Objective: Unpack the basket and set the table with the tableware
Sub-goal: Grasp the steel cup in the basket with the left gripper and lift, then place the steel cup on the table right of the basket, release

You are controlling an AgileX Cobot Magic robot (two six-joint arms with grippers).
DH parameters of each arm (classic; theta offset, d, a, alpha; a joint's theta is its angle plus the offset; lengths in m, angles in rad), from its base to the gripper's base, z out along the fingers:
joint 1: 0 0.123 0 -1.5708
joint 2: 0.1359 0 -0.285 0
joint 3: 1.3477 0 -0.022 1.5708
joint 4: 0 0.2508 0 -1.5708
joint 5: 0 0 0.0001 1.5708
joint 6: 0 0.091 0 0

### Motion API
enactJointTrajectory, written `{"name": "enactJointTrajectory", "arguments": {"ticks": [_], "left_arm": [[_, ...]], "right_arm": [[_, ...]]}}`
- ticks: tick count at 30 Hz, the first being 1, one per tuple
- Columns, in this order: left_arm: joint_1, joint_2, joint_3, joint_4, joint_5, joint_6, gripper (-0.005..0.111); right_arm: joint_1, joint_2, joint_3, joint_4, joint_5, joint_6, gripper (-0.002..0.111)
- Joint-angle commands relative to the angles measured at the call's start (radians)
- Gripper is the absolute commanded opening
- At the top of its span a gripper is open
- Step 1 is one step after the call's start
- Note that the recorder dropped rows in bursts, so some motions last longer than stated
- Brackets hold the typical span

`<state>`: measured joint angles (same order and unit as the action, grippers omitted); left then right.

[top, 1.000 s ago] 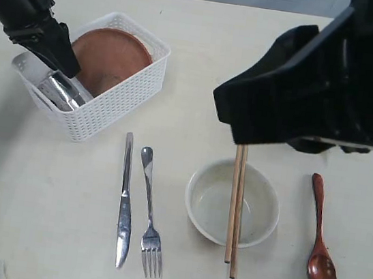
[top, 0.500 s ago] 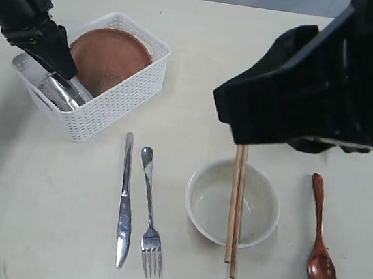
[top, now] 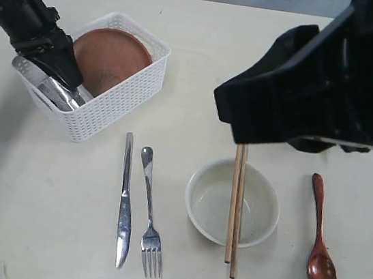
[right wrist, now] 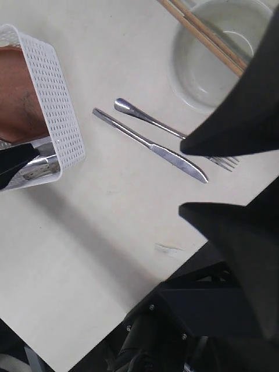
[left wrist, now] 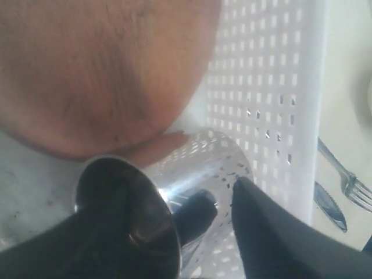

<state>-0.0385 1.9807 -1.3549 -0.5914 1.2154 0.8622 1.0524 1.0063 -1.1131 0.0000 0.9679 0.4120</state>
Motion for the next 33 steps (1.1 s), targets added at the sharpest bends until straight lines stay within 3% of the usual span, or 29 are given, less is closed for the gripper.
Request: {"name": "enactJointTrajectory", "arguments": {"ticks": [1, 10, 21, 33], "left_arm": [[-0.007, -0.003, -0.002, -0.015, 0.006, 0.003, 0.035], [-0.007, -0.003, -0.002, -0.015, 0.006, 0.030, 0.000], [-0.007, -0.006, -0.037, -0.022, 0.006, 0.014, 0.000], [-0.007, -0.158, -0.101, -0.045, 0.006, 0.011, 0.000]], "right_arm": [[-0.004, -0.003, -0.003, -0.012, -0.005, -0.010, 0.028], [-0.004, -0.003, -0.003, -0.012, -0.019, -0.010, 0.028], [-0.004, -0.003, -0.003, -0.012, -0.019, -0.010, 0.028], [-0.004, -0.030, -0.003, -0.051, -0.019, -0.010, 0.028]]}}
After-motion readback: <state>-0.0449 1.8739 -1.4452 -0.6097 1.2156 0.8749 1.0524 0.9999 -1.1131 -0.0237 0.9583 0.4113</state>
